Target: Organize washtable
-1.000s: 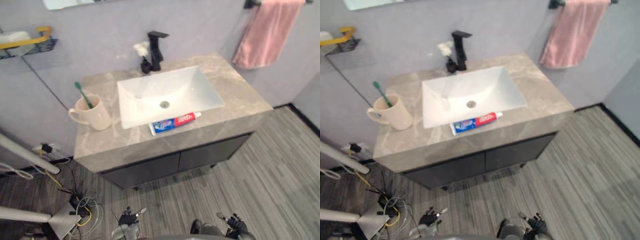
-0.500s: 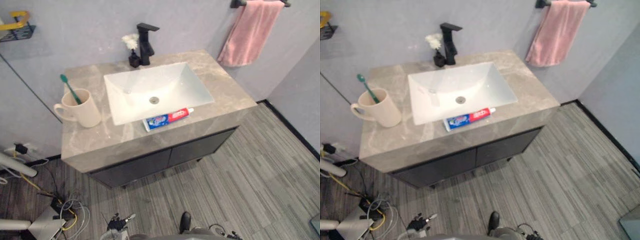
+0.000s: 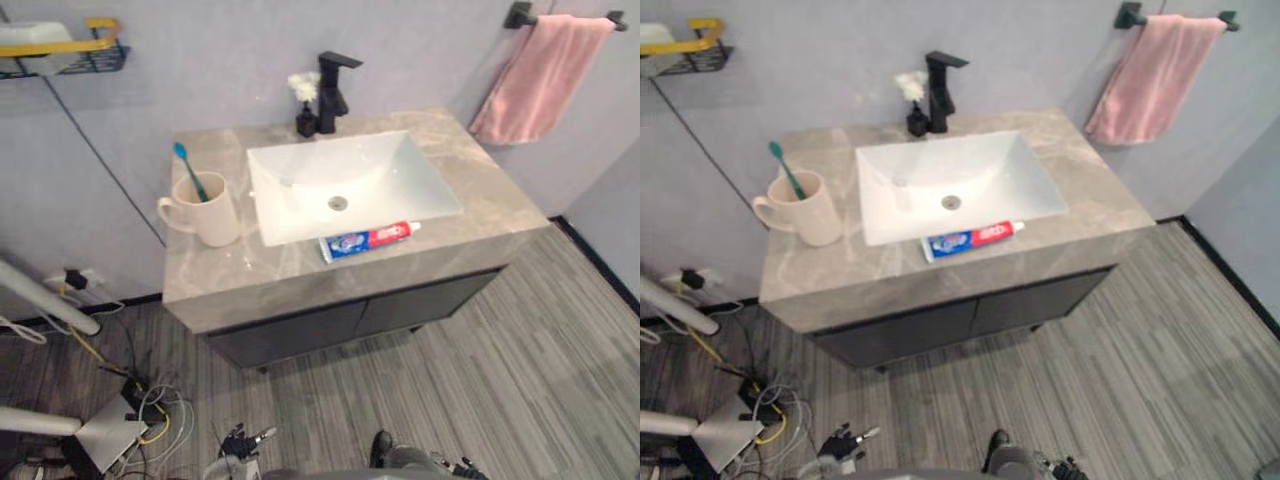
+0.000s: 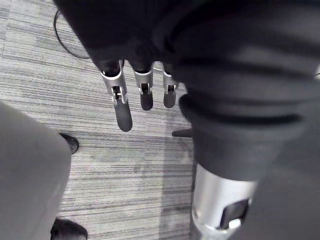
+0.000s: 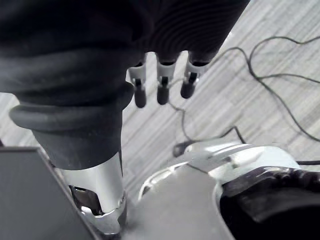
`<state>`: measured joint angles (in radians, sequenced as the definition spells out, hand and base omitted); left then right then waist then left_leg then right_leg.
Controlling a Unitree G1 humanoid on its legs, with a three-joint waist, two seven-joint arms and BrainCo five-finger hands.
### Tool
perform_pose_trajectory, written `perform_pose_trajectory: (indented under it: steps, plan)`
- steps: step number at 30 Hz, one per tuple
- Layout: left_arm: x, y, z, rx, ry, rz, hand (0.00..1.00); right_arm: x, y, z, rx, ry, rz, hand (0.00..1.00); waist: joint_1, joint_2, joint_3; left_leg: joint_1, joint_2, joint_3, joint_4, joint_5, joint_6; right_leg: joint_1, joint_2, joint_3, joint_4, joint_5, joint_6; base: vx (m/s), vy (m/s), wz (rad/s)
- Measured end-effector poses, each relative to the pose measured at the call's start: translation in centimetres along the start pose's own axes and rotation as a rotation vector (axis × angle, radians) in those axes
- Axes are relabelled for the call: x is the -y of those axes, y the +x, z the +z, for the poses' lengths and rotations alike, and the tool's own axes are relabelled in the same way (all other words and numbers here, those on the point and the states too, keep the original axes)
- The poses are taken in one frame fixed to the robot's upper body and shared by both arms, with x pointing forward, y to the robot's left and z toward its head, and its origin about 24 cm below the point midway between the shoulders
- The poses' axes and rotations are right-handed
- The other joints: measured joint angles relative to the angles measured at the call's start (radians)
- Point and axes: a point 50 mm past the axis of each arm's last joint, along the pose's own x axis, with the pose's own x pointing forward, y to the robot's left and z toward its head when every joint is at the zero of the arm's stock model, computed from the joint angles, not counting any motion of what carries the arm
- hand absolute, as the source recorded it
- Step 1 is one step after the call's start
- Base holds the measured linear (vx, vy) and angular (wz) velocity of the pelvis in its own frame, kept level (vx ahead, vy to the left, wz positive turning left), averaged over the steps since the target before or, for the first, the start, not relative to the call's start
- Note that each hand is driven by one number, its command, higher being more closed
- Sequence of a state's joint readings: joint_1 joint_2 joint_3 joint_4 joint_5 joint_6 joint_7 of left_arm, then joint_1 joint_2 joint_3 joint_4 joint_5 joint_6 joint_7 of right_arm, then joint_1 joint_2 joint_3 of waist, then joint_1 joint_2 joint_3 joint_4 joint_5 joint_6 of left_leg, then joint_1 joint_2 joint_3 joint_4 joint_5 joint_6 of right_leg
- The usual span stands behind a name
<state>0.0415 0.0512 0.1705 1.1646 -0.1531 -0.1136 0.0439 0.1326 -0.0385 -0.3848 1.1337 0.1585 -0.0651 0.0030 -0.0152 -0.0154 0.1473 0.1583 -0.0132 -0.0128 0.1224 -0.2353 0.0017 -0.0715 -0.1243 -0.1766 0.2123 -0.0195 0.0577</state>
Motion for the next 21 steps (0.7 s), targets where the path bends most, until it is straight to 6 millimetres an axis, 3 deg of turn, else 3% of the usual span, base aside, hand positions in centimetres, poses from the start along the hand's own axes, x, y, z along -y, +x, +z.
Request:
perform_pose_trajectory:
  steps: [5,14,17,21]
  plan:
    - [-0.4,0.0,0.2,0.012,-0.028,0.020,0.00,-0.2,-0.1,-0.6,-0.019,0.033,-0.003,0.00,0.005,-0.019,-0.011,-0.027,-0.007,-0.077,0.026,0.000,0.000,0.014,-0.016,0.031,0.011,-0.047,0.017,0.07,0.006,0.49]
    - [-0.3,0.0,0.4,0.027,-0.059,0.027,0.00,0.1,-0.1,-1.0,-0.047,-0.024,-0.018,0.00,0.031,-0.023,-0.014,-0.068,-0.004,-0.219,0.057,0.023,-0.016,0.126,-0.022,-0.128,-0.079,-0.065,0.028,0.01,-0.056,0.59]
    - [-0.5,-0.1,0.6,0.039,-0.061,0.031,0.00,0.1,-0.2,-1.1,-0.055,-0.006,-0.024,0.00,0.031,-0.030,-0.017,-0.098,-0.003,-0.135,0.070,0.061,-0.022,0.135,-0.039,-0.158,-0.078,-0.065,0.028,-0.07,-0.022,0.53]
    - [-0.5,-0.1,0.4,0.033,-0.058,0.030,0.00,0.1,-0.2,-1.2,-0.057,0.018,-0.028,0.00,0.029,-0.026,-0.018,-0.087,0.013,-0.071,0.029,0.071,-0.014,0.141,-0.025,-0.159,-0.096,-0.069,0.033,-0.12,-0.021,0.10]
